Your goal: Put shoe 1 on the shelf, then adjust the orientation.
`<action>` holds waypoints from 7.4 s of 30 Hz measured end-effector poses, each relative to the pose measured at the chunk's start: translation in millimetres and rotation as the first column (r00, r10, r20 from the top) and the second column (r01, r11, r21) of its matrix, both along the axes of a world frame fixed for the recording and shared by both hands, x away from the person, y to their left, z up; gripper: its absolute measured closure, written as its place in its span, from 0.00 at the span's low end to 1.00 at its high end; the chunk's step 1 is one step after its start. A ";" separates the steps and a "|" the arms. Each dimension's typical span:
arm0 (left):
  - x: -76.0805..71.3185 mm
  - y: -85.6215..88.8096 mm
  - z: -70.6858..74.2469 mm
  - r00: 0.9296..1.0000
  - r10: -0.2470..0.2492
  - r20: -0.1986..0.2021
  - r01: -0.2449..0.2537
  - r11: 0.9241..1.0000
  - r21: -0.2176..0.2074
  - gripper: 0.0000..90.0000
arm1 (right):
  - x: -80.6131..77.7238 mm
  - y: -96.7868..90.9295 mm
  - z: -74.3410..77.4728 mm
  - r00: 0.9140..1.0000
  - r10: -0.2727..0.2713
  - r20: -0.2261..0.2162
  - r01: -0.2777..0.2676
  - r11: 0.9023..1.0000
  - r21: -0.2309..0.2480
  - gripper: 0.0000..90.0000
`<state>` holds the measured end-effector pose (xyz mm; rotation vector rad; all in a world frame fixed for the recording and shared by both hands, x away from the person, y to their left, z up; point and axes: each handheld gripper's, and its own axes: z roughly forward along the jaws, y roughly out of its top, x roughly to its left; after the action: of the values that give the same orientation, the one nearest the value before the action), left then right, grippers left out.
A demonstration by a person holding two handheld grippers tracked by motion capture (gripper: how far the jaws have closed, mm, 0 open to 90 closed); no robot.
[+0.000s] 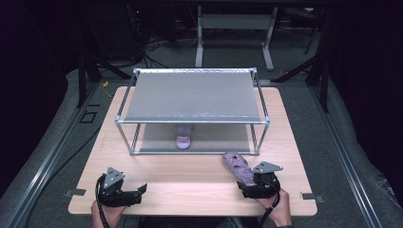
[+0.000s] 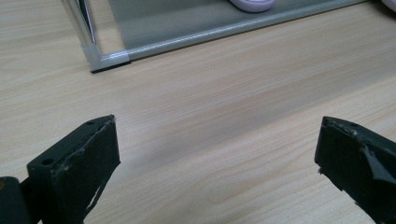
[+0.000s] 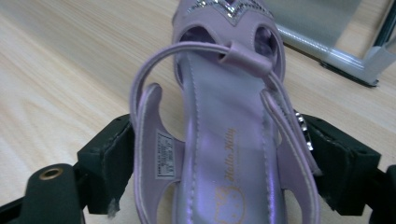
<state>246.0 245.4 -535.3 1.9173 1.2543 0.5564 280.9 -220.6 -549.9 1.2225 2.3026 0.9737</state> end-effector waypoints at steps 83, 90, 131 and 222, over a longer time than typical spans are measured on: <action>-8.4 2.8 -3.1 0.999 0.021 0.039 -0.021 1.000 0.002 0.00 | 14.1 39.6 40.3 0.980 -0.093 0.178 0.083 0.995 0.064 0.46; -9.3 3.4 -3.4 0.999 0.024 0.041 -0.024 1.000 0.000 0.00 | 27.4 49.5 39.2 0.978 -0.094 0.185 0.083 0.994 0.066 0.46; -11.3 3.9 -3.6 0.999 0.017 0.041 -0.017 1.000 -0.002 0.00 | 108.0 100.5 18.0 0.976 -0.173 0.132 0.165 0.984 0.071 0.46; -14.2 8.3 -1.2 0.999 0.027 0.046 -0.027 1.000 0.006 0.00 | 116.0 111.2 11.2 0.976 -0.212 0.045 0.204 0.968 0.144 0.49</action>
<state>231.8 253.7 -536.5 1.8844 1.2519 0.6160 396.9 -109.4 -538.8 1.4366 2.0398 1.0917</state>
